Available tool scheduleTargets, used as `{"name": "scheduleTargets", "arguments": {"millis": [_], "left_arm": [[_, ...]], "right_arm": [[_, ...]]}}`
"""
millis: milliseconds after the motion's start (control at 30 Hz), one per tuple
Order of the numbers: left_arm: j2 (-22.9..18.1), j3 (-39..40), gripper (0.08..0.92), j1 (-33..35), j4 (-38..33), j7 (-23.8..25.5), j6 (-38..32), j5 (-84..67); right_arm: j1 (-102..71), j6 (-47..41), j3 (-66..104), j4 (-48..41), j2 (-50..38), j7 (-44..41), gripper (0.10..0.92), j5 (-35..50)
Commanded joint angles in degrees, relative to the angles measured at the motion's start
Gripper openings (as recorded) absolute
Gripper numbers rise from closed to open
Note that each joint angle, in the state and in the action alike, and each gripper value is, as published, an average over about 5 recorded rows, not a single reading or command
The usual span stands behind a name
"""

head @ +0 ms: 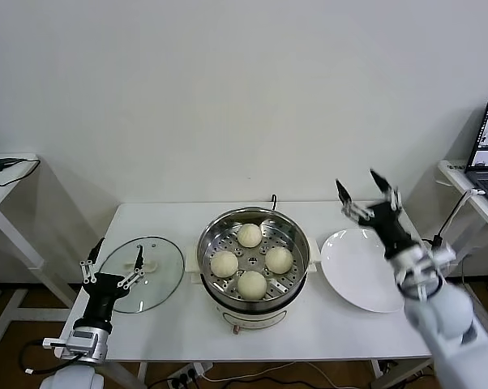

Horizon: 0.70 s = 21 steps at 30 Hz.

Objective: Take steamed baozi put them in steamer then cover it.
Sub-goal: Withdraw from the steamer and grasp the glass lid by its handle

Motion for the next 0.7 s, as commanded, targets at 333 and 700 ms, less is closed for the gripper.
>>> {"name": "scheduleTargets", "arguments": {"millis": [333,700], "left_arm": [[4.8,-4.0,0.823,0.7,21.0,-19.6,-22.7,58.1],[6.0,-5.0,0.823,-9.3,35.8,-27.5,-22.4,77.0]], "right_arm": [[-18.1,10.4,5.8,4.6,18.2,7.2,0.823,-9.6],[-16.9,9.8,5.2,2.4,18.6,6.8,0.823,-10.2]]}}
